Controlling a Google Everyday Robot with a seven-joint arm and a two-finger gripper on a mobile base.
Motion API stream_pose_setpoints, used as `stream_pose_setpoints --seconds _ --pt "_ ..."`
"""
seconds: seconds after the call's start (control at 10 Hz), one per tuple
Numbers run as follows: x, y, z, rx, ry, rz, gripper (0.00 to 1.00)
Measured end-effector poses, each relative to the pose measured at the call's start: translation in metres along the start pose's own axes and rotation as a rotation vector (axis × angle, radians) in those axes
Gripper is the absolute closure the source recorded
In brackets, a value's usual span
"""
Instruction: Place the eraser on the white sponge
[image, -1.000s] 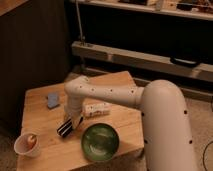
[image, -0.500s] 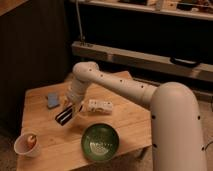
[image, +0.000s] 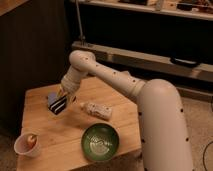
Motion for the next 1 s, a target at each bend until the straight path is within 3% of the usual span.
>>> stream_pose_setpoints --seconds 0.5,0.7,1.0 --pt "0.016 -0.069 0.014 -0.063 0.094 -0.017 1.0" --pt "0.034 -0.081 0.017 -0.076 0.127 -0.009 1.0" --pt "0.057 -0.092 0.047 -0.096 0.136 -0.009 1.0"
